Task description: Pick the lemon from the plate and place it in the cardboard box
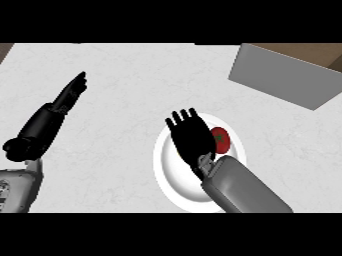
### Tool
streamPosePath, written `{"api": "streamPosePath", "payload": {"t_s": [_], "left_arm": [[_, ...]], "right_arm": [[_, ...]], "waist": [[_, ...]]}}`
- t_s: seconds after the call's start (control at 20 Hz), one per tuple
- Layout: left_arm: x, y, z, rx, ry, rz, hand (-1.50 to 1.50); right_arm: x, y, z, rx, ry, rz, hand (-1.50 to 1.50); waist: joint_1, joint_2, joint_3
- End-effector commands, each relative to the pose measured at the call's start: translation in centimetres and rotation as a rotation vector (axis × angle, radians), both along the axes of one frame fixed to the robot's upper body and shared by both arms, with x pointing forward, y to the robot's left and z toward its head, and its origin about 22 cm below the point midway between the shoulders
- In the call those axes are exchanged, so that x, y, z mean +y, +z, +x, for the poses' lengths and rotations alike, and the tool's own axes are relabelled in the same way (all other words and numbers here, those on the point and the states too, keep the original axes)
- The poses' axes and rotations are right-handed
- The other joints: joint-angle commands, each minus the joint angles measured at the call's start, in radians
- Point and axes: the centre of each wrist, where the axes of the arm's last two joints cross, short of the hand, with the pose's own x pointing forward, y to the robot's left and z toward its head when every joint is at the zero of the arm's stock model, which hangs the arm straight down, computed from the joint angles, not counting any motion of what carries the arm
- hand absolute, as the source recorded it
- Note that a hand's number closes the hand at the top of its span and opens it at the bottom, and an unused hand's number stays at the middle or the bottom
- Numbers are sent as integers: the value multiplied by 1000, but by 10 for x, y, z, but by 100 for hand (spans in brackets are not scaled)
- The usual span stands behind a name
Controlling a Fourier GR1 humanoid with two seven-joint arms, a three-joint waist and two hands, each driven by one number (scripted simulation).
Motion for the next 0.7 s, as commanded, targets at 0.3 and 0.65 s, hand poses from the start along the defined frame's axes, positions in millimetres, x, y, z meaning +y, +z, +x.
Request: {"api": "streamPosePath", "payload": {"t_s": [0.3, 0.65], "left_arm": [[-15, 0, 0, 0, -1, 10, 0], [1, 5, 2, -4, -6, 8, 0]], "right_arm": [[-11, -29, 1, -43, 184, 28, 150], [2, -29, 5, -157, 246, 85, 150]], "waist": [[0, 0, 0], [-1, 0, 0]]}}
